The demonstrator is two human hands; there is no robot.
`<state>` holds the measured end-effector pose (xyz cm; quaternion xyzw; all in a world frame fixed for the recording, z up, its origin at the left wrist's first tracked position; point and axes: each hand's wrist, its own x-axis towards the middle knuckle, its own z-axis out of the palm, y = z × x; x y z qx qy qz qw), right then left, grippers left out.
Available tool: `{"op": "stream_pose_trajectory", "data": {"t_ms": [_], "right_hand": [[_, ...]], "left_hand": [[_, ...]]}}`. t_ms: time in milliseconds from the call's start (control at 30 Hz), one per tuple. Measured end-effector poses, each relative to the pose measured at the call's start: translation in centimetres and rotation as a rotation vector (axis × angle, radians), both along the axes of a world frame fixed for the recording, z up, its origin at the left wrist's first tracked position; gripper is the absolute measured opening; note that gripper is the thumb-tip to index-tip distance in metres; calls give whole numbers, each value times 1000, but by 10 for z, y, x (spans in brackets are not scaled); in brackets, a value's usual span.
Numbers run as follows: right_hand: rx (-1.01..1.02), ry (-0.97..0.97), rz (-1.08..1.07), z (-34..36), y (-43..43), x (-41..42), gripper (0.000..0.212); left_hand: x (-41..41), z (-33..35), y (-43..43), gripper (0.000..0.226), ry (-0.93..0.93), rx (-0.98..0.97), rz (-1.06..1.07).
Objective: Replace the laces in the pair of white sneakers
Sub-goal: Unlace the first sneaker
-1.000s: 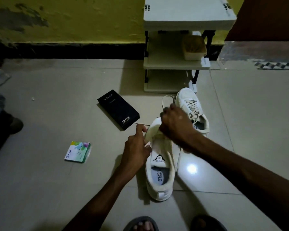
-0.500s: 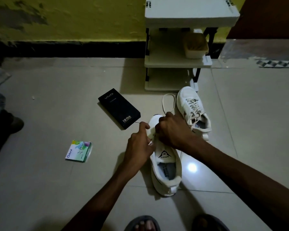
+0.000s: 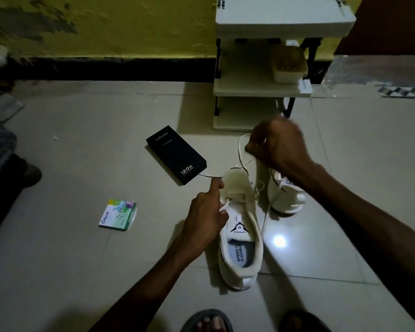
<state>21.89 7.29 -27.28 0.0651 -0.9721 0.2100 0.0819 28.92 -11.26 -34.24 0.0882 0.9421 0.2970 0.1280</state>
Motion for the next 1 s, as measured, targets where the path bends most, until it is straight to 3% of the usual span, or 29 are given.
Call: {"op": "stream_pose_trajectory", "data": {"t_ms": [100, 267, 467, 600, 700, 767, 867, 1000], "right_hand": [[-19, -160, 43, 11, 6, -6, 6], [224, -371, 328, -22, -23, 29, 17], [489, -213, 357, -48, -47, 51, 16], [387, -112, 280, -27, -38, 37, 13], [-73, 168, -9, 6, -8, 17, 12], [-327, 243, -183, 15, 6, 11, 5], [-361, 63, -138, -4, 0, 19, 6], [41, -407, 283, -38, -16, 37, 6]], "left_hand": [[1, 0, -1, 55, -10, 22, 19], [-6, 0, -4, 57, -89, 61, 63], [-6, 4, -3, 58, -110, 77, 65], [-3, 3, -1, 53, -72, 58, 50], [-1, 2, -3, 53, -65, 58, 34], [-1, 1, -6, 52, -74, 73, 42], [-1, 0, -8, 52, -91, 100, 73], [0, -4, -3, 56, -72, 80, 87]]}}
